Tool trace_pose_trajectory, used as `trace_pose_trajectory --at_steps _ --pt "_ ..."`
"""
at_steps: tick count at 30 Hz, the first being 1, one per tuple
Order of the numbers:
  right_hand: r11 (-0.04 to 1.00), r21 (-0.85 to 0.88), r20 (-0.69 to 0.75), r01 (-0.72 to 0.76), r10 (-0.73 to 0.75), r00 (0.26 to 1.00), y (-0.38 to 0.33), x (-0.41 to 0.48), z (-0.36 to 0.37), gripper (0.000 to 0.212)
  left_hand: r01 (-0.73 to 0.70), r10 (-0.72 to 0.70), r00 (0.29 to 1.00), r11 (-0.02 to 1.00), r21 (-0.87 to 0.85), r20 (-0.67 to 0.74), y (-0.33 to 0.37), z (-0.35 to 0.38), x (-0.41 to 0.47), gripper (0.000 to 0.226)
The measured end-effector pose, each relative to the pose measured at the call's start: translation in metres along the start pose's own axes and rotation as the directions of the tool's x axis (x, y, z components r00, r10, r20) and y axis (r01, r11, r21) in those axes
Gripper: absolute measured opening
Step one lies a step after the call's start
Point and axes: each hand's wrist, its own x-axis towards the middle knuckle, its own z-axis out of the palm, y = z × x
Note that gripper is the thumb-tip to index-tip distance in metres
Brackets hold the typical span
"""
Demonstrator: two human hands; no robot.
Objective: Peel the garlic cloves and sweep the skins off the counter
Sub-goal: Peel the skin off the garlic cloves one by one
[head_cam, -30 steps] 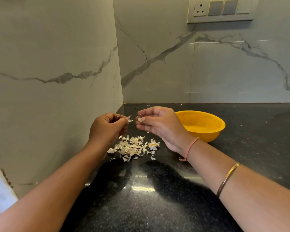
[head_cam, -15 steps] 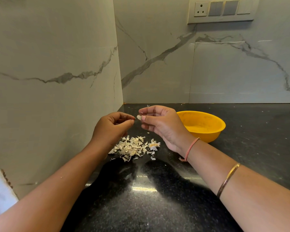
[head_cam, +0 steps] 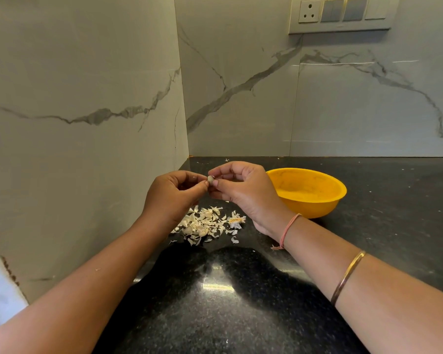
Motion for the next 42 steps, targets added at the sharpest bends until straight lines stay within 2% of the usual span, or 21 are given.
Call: trace_pose_trajectory --at_steps 10,16,26,37,42 --pt "1.000 0.022 0.009 -0.008 0.008 1.000 -0.0020 -0.0016 0.0012 0.012 -0.026 0.027 0.999 0.999 0.029 -0.025 0.0004 -0.0008 -0.0015 0.017" --pt "0.999 0.030 -0.007 -0.036 0.036 0.999 -0.0007 -0.0004 0.0006 0.012 -0.016 0.016 1.000 1.000 -0.001 -0.012 0.0015 0.0009 -0.0027 0.012" --pt "0.997 0.049 0.007 -0.060 0.060 0.998 -0.0004 -0.0005 -0.0001 0.010 -0.045 0.046 0.999 0.997 0.059 -0.009 -0.0005 -0.0006 -0.0014 0.016" --pt "0.996 0.066 0.016 -0.061 0.060 0.998 0.0017 0.0005 0.0025 0.011 -0.041 0.044 0.998 0.997 0.064 -0.054 -0.0007 0.0002 -0.0028 0.018" --pt "1.000 -0.021 0.014 -0.022 0.023 1.000 0.0029 0.0003 0.0015 0.013 -0.044 0.047 0.998 0.997 0.056 -0.042 0.0011 0.0005 -0.0025 0.017"
